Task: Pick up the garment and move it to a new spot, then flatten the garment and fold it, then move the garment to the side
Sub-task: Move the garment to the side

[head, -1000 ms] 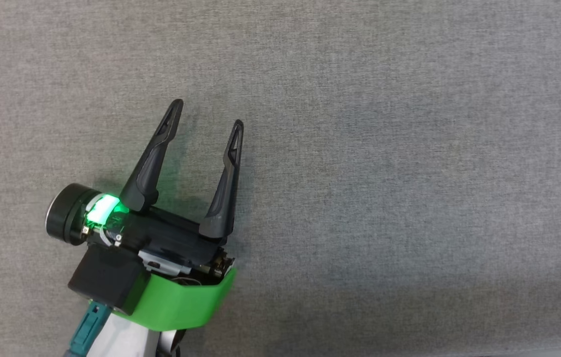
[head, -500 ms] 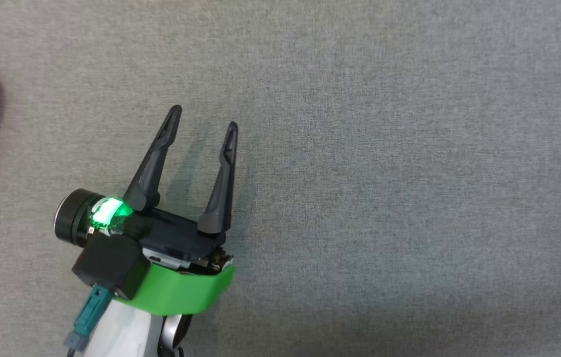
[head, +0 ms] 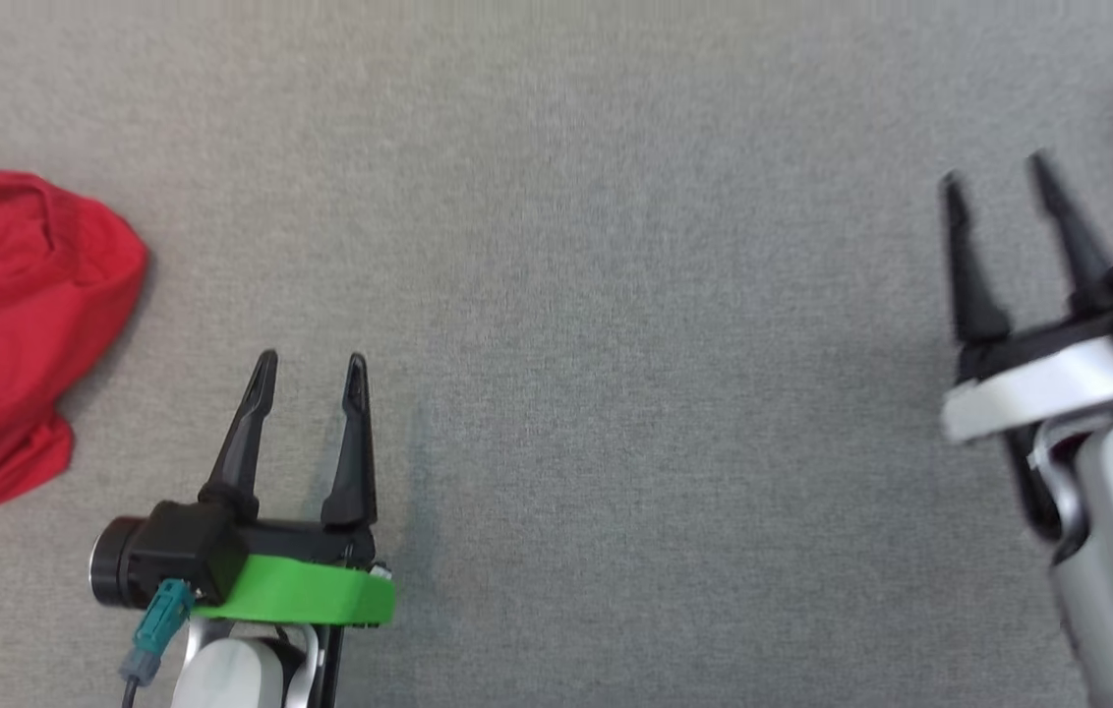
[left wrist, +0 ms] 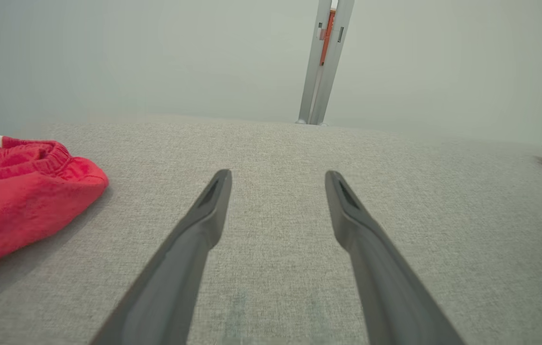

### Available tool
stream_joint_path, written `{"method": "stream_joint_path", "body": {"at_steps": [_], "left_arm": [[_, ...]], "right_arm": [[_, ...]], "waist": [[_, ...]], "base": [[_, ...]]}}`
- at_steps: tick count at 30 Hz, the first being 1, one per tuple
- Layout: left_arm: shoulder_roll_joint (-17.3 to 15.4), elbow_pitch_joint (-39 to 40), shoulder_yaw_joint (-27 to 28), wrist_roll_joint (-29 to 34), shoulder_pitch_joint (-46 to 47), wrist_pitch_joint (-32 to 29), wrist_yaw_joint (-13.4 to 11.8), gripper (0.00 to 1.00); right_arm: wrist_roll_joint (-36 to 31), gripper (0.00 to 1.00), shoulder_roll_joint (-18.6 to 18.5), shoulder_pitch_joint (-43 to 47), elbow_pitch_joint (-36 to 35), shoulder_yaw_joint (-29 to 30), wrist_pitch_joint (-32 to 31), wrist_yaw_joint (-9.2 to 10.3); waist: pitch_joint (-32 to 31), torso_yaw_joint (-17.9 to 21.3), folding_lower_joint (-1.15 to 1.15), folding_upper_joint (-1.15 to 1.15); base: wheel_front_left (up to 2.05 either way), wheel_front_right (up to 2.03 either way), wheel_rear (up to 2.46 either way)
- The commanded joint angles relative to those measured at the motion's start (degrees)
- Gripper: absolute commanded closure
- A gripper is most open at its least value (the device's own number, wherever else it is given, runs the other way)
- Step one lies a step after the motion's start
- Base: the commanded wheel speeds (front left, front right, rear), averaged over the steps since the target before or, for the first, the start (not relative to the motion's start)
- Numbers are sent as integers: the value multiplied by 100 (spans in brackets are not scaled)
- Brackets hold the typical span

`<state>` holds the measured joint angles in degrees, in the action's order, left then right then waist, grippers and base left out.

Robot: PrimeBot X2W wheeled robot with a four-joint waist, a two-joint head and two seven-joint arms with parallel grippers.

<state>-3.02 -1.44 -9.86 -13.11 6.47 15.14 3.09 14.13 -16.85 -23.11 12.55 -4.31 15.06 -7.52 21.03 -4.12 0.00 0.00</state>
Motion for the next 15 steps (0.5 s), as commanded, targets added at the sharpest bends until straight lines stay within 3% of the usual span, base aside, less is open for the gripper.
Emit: {"method": "stream_joint_path", "body": {"at_steps": [1, 9, 15], "left_arm": [[-6, -94, 62, 59, -152, -1, 16, 0], [7, -220, 486, -35, -794, -3, -47, 0], [5, -195, 447, 247, -1161, -2, -27, 0]], "right_arm": [[44, 0, 68, 322, -58, -72, 12, 8], [7, 0, 858, 1487, -376, -212, 13, 6], [-98, 0, 1015, 2114, -344, -254, 13, 5]], "waist": [[-1000, 97, 0, 0], [-1914, 248, 0, 0], [-2257, 245, 0, 0]], "base": [[0, 0, 0], [0, 0, 0], [0, 0, 0]]}}
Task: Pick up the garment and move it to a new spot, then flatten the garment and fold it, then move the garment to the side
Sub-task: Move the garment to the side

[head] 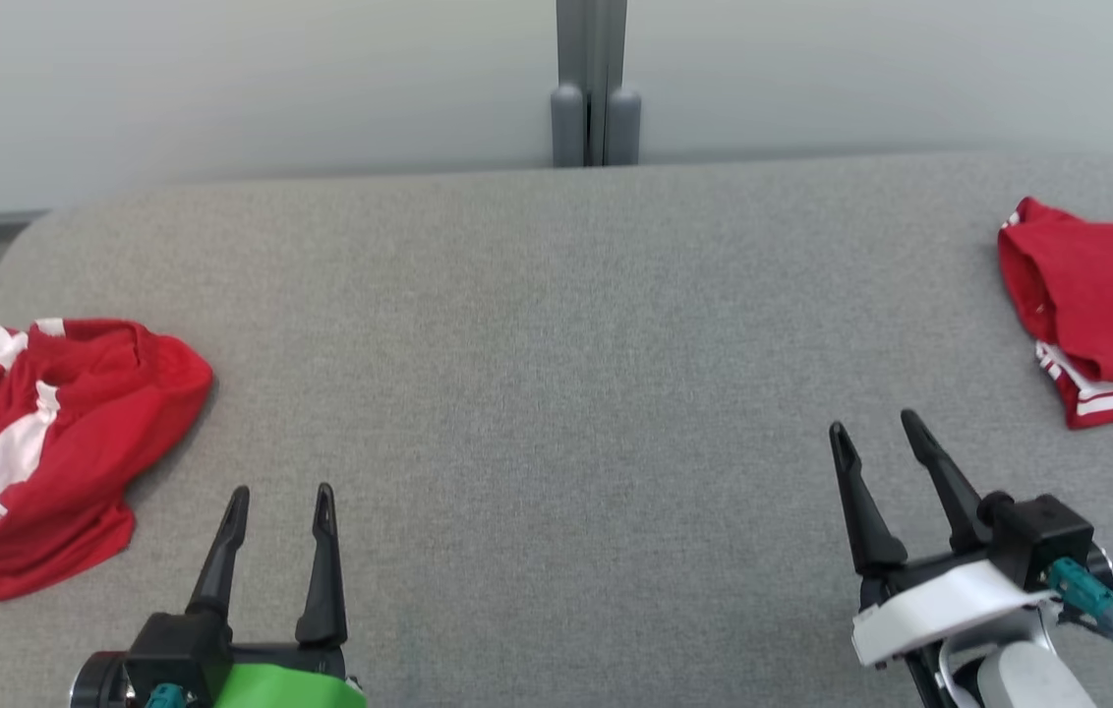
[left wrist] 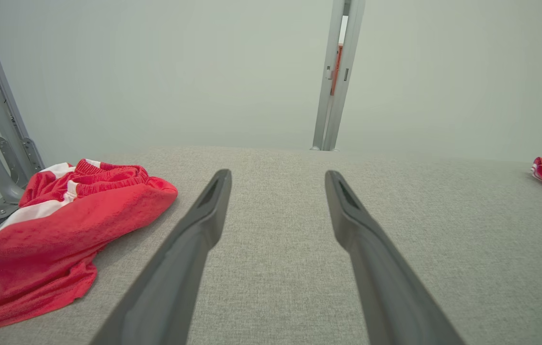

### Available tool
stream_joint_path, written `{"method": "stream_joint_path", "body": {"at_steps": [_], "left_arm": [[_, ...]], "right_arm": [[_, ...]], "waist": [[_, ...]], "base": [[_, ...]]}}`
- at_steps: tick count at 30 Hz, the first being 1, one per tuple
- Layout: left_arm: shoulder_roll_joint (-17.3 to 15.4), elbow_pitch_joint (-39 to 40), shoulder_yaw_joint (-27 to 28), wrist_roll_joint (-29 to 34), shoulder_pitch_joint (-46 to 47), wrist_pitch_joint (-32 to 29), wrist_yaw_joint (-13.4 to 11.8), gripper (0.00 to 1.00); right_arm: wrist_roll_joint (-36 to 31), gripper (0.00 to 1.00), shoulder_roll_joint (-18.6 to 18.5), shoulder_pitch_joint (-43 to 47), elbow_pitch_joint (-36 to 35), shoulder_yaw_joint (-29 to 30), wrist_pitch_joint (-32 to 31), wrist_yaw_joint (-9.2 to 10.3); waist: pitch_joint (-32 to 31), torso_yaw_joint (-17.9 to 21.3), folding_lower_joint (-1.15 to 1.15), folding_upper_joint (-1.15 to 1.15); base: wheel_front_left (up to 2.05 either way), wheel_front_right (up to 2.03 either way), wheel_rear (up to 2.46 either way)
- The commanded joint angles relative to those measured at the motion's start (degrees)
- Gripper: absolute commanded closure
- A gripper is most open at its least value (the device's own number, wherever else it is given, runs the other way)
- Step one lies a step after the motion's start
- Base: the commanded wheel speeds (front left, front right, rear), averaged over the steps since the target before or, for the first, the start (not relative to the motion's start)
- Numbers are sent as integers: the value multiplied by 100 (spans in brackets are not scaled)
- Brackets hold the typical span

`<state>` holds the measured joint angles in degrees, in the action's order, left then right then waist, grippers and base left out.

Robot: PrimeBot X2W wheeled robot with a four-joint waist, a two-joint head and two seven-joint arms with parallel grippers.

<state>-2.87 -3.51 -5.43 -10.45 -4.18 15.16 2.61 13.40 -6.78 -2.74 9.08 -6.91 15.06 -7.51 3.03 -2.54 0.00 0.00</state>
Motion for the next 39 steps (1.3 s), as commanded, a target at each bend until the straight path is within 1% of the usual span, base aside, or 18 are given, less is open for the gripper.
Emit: {"method": "stream_joint_path", "body": {"at_steps": [1, 5, 13, 20, 27, 39], "left_arm": [[-9, 18, 5, 3, -150, -4, 21, 0], [-8, -31, -50, 153, -346, -3, 43, 0], [-8, -208, -152, 170, -615, -4, -56, 0], [-8, -319, -192, 103, -698, -3, -135, 0], [-7, -450, -179, 65, -747, -4, -154, 0], [-8, -436, -129, 97, -806, -3, -171, 0]], "right_arm": [[-36, 0, 23, 160, 9, 13, 13, 4], [-107, 0, 67, 472, 22, -26, 14, 4], [-80, 0, 152, 848, -53, 18, 14, 4], [-79, 0, 162, 939, -46, 22, 14, 4], [-54, 0, 180, 1008, -47, 16, 14, 4], [-30, 0, 126, 1007, -88, -11, 14, 4]], "waist": [[-508, 88, 0, 0], [-683, 98, 0, 0], [-940, 134, 0, 0], [-1030, 179, 0, 0], [-1093, 196, 0, 0], [-1091, 174, 0, 0]], "base": [[0, 0, 0], [0, 0, 0], [0, 0, 0], [0, 0, 0], [0, 0, 0], [0, 0, 0]]}}
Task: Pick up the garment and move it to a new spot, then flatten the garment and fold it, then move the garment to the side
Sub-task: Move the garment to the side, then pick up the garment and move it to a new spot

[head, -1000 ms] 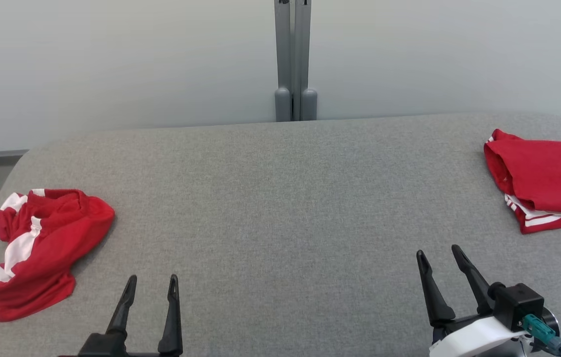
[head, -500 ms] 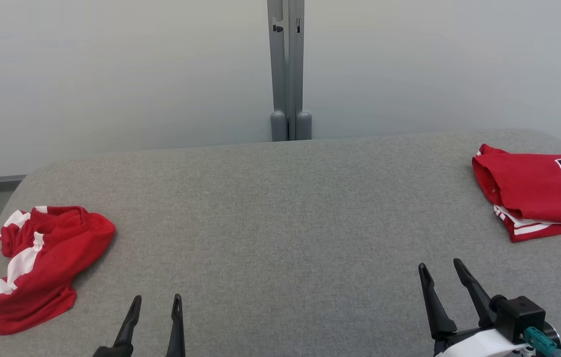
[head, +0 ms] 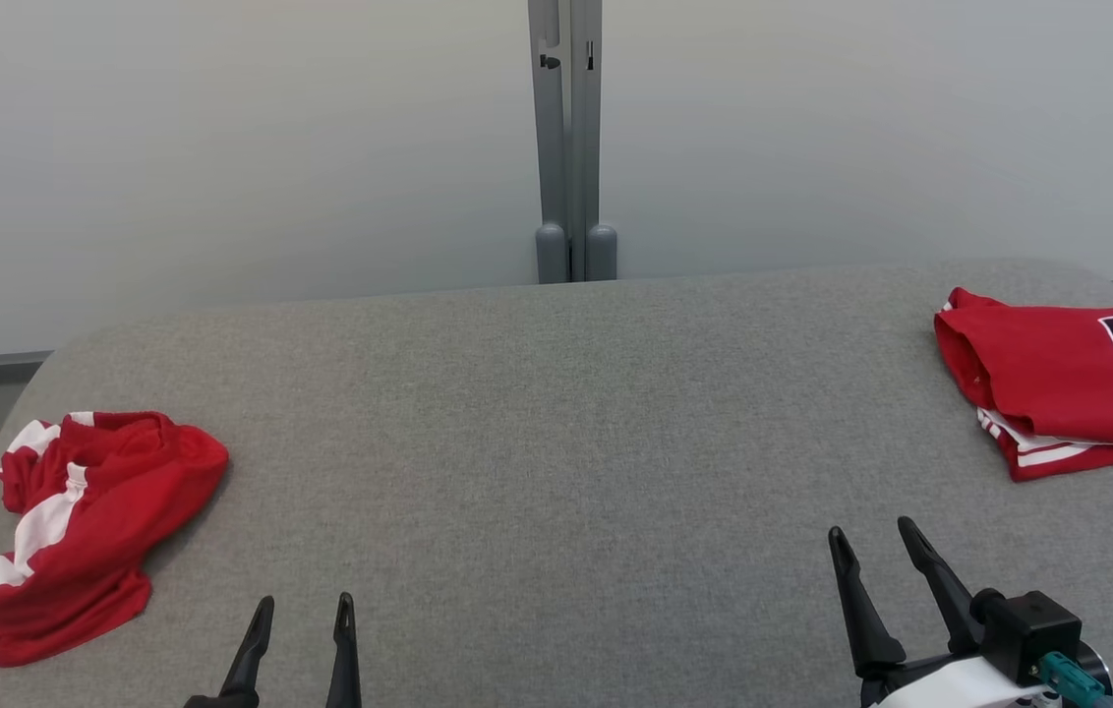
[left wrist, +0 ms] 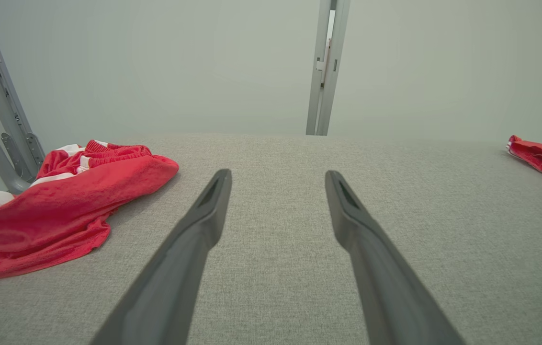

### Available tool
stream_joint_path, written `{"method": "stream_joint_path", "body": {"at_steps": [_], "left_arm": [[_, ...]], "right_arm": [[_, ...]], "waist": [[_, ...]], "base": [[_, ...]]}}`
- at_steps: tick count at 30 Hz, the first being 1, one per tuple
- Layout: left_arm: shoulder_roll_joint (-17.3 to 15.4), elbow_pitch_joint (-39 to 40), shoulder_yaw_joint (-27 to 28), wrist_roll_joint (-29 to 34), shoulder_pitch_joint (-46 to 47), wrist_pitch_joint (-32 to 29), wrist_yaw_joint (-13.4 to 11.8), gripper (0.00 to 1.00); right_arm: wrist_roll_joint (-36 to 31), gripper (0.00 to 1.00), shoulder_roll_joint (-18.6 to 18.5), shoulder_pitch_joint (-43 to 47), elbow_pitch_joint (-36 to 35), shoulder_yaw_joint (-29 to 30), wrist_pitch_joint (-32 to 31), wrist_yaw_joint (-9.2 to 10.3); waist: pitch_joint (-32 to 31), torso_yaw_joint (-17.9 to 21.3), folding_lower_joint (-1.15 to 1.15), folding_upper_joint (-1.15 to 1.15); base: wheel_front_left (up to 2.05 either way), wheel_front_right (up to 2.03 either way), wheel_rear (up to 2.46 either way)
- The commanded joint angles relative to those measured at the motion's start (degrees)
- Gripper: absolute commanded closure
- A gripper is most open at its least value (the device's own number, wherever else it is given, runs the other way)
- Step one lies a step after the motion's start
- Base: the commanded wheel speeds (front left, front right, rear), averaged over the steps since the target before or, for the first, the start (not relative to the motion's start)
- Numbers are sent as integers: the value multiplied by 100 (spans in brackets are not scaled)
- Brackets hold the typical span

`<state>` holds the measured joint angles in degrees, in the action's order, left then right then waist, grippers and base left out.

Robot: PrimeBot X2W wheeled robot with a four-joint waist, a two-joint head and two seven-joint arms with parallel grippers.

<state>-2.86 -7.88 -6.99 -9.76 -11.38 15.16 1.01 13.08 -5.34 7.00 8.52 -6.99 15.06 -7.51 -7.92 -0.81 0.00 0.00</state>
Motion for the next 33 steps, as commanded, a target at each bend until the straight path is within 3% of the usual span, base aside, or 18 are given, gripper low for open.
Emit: {"method": "stream_joint_path", "body": {"at_steps": [1, 33], "left_arm": [[-9, -4, 36, 30, -83, -3, -4, 0], [-9, -27, 84, 122, 24, -4, 54, 0]], "right_arm": [[4, 0, -19, 30, -33, 2, 14, 4], [-3, 0, 22, 19, 26, 32, 14, 4]], "waist": [[10, 1, 0, 0], [97, -109, 0, 0]], "base": [[0, 0, 0], [0, 0, 0]]}}
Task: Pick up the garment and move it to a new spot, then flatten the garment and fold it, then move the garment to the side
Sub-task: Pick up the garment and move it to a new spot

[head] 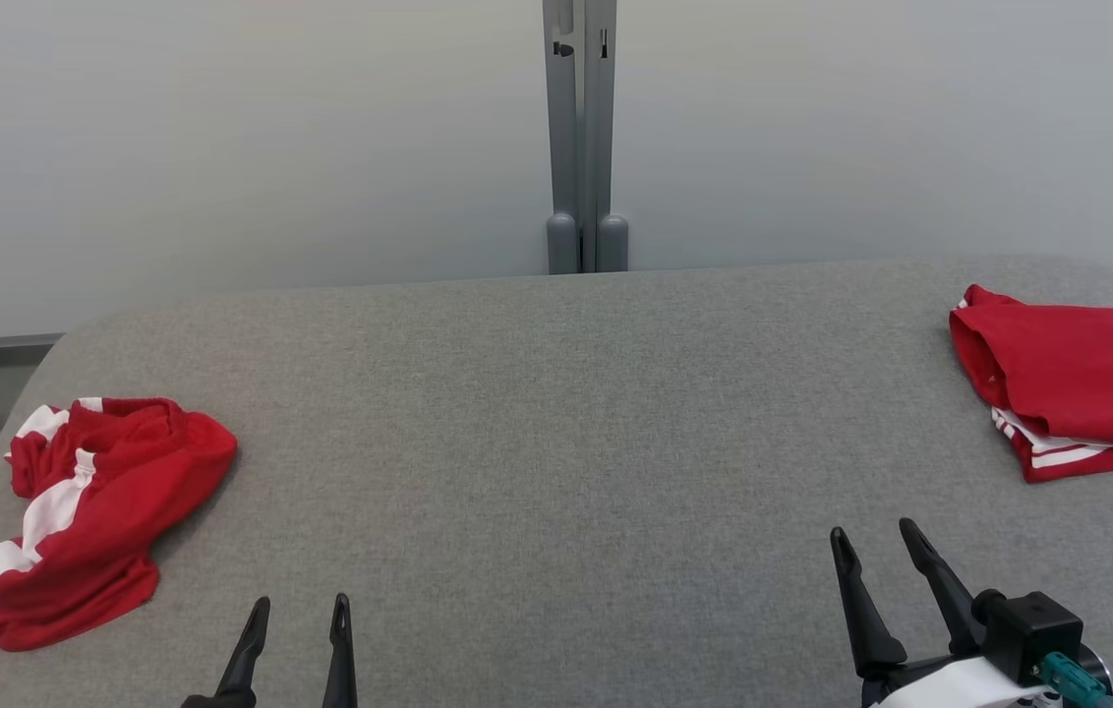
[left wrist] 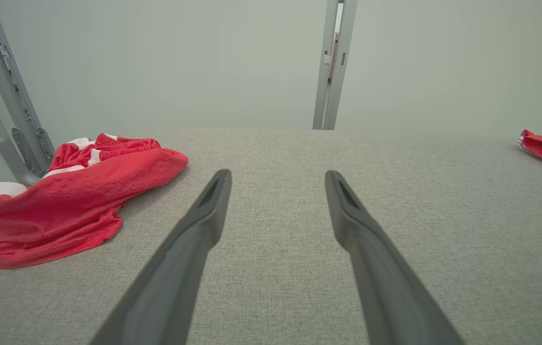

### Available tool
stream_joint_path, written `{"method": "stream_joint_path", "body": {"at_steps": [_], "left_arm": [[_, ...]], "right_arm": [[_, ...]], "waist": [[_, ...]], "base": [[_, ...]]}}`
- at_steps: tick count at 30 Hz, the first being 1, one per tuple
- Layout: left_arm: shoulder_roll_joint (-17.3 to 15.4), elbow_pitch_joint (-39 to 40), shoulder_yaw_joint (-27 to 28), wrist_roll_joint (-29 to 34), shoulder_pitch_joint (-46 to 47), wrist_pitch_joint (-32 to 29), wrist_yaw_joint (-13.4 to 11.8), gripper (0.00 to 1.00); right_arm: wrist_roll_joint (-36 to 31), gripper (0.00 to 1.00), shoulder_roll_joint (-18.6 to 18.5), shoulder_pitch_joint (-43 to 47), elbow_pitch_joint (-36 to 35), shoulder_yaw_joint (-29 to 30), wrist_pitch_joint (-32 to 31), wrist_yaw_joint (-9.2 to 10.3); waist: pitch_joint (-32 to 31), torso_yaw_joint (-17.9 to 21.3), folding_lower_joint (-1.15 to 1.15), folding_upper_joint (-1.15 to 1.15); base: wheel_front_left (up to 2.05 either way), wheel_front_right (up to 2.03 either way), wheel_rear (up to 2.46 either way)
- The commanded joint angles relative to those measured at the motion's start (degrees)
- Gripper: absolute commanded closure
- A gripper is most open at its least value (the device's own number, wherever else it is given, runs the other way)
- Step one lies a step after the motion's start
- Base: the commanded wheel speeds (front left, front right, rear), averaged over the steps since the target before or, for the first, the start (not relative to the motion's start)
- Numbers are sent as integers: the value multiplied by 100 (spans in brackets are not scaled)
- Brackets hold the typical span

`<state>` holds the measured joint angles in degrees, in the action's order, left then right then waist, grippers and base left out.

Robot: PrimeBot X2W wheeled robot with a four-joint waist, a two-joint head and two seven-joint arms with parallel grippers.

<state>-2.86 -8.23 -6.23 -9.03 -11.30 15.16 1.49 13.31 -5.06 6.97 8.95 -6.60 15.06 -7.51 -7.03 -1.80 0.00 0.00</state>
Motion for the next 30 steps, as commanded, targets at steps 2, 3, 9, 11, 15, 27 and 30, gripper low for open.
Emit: {"method": "stream_joint_path", "body": {"at_steps": [2, 3, 9, 11, 15, 27, 30], "left_arm": [[-9, 12, 1, 65, 30, -4, 17, 0], [-9, 13, 3, 72, 38, -3, 17, 0], [-9, 18, 34, 120, 99, -4, 25, 0], [-9, 18, 57, 129, 112, -3, 32, 0], [-10, -9, 109, 148, 133, -3, 45, 0], [-9, 15, 325, 221, 173, -4, 136, 0], [-10, 27, 357, 240, 182, -4, 142, 0]], "right_arm": [[-37, 0, -2, 28, -54, 2, 14, 4], [-47, 0, -4, 38, -61, -11, 14, 4], [6, 0, -34, 54, -54, -74, 14, 4], [29, 0, -25, 67, -46, -94, 14, 4], [82, 0, -6, 103, -13, -140, 14, 4], [121, 0, 39, -39, -47, -123, 14, 4], [108, 0, 70, -51, -51, -109, 14, 4]], "waist": [[23, -42, 0, 0], [30, -62, 0, 0], [62, -290, 0, 0], [67, -405, 0, 0], [89, -727, 0, 0], [216, -1779, 0, 0], [236, -2001, 0, 0]], "base": [[0, 0, 0], [0, 0, 0], [0, 0, 0], [0, 0, 0], [0, 0, 0], [0, 0, 0], [0, 0, 0]]}}
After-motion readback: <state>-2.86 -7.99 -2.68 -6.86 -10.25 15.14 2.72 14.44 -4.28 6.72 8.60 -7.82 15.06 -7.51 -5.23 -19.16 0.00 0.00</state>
